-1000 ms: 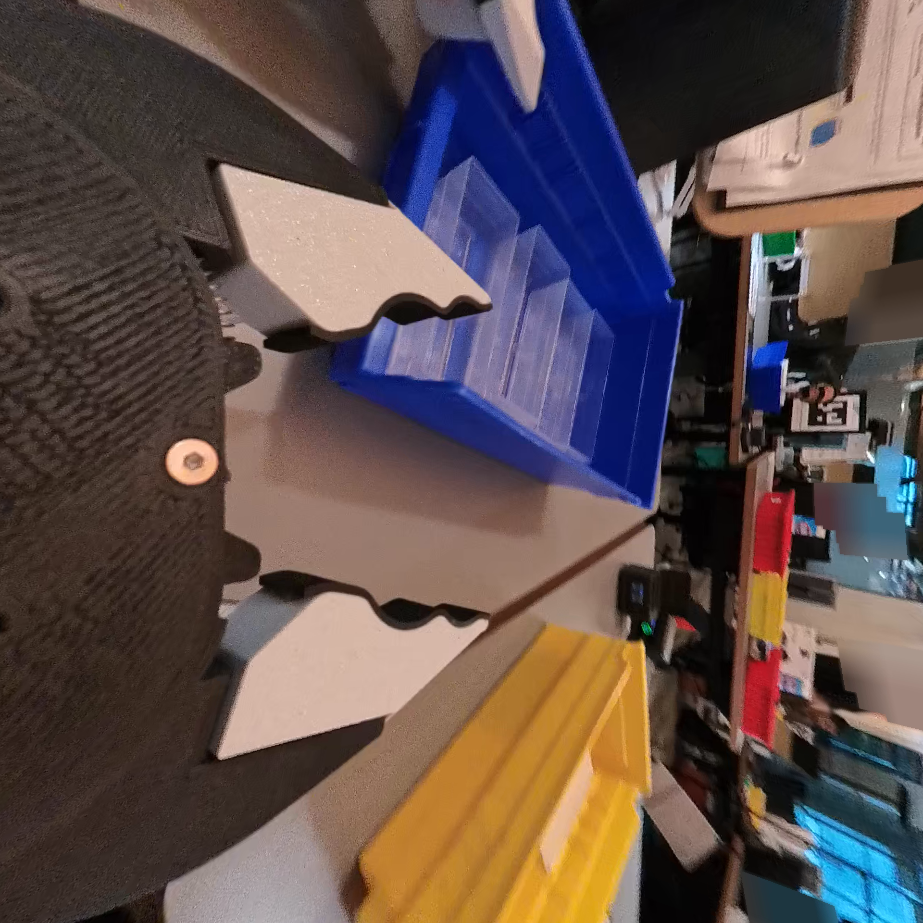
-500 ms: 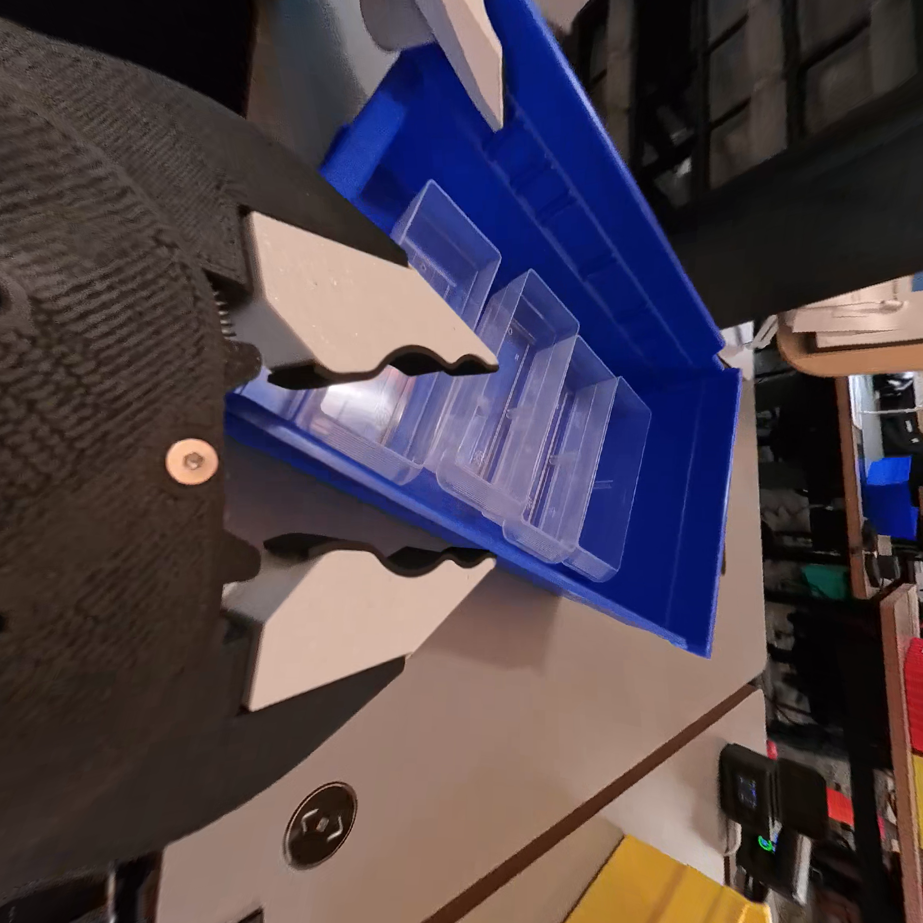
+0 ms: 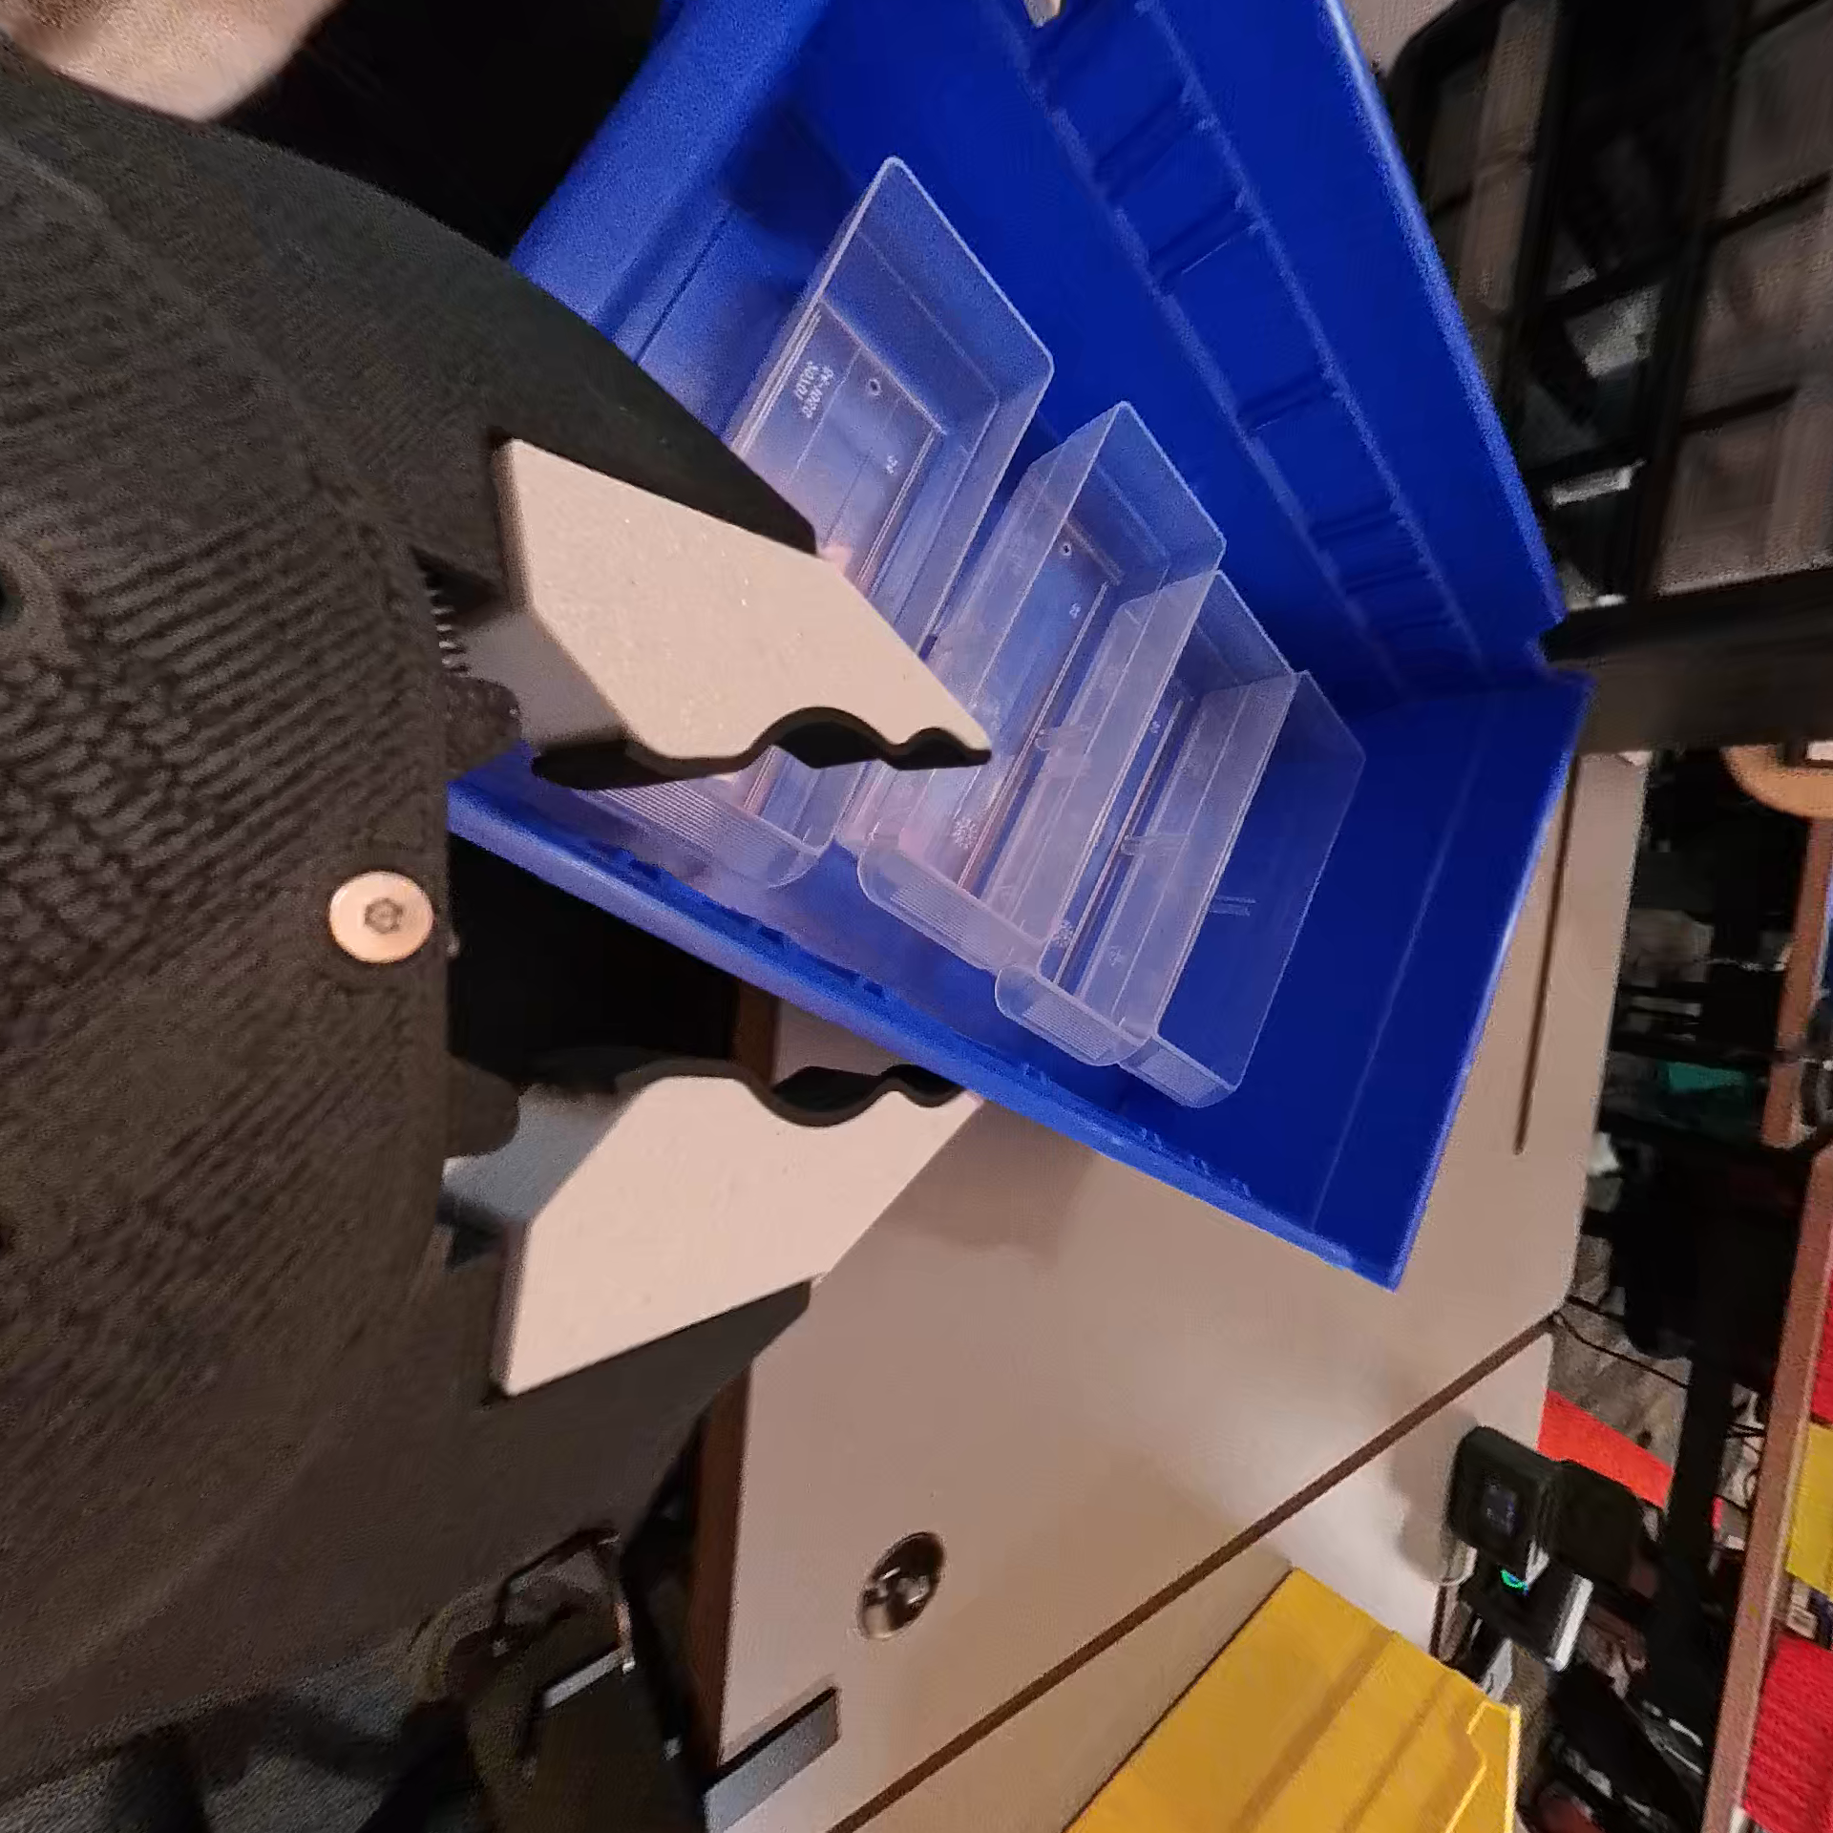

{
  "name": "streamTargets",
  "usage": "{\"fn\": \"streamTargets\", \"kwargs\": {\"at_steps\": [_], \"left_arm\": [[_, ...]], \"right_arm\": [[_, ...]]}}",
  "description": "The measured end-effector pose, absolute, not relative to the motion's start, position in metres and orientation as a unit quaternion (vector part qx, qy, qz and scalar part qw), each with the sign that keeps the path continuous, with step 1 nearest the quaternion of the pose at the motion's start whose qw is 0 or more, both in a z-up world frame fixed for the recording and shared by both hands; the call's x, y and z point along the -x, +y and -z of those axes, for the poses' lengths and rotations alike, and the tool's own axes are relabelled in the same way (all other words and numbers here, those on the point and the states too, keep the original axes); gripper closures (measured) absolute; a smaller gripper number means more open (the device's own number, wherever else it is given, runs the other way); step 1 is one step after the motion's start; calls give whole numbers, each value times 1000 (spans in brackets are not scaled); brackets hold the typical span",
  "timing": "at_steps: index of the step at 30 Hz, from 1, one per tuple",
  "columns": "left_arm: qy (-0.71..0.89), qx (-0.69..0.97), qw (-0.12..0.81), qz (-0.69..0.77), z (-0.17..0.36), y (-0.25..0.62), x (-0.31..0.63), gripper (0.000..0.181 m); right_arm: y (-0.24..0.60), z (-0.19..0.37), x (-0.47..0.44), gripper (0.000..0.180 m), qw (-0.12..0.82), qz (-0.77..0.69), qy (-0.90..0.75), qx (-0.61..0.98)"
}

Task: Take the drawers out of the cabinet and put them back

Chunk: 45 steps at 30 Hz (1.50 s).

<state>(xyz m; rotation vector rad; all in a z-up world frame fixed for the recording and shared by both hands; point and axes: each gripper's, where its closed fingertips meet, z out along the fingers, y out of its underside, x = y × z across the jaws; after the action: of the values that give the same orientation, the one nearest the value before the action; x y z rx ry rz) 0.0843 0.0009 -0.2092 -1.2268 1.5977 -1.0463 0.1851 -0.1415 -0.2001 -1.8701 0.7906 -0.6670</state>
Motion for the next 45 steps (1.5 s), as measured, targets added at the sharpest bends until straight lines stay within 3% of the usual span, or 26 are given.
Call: {"fn": "streamTargets", "kwargs": {"at_steps": [10, 22, 29, 32, 33, 34, 35, 36, 38, 41, 45], "left_arm": [[666, 484, 392, 411, 210, 7, -7, 167], [637, 551, 401, 359, 210, 56, 37, 163], [612, 594, 393, 345, 209, 95, 39, 163], [615, 599, 381, 343, 211, 102, 40, 150], [616, 598, 382, 341, 209, 105, 41, 142], [616, 597, 382, 343, 206, 106, 42, 133], [614, 596, 381, 349, 202, 107, 43, 128], [610, 596, 381, 358, 196, 109, 43, 127], [590, 595, 372, 400, 178, 111, 42, 137], [569, 590, 355, 449, 149, 122, 42, 127], [526, 586, 502, 358, 107, 224, 32, 120]], "right_arm": [[-129, 199, -108, 120, 514, 265, 314, 753], [-46, 197, -103, 122, 542, 179, 226, 789], [0, 198, -101, 107, 557, 150, 185, 795], [7, 197, -104, 106, 559, 148, 172, 797], [5, 195, -107, 96, 560, 147, 176, 796], [1, 190, -111, 85, 560, 151, 184, 793], [-3, 179, -114, 85, 568, 159, 184, 786], [-9, 162, -118, 90, 581, 179, 180, 774], [-17, 119, -125, 80, 606, 243, 156, 741], [3, 68, -114, 69, 623, 286, 82, 724], [104, 25, -63, 59, 682, 177, 2, 710]]}}
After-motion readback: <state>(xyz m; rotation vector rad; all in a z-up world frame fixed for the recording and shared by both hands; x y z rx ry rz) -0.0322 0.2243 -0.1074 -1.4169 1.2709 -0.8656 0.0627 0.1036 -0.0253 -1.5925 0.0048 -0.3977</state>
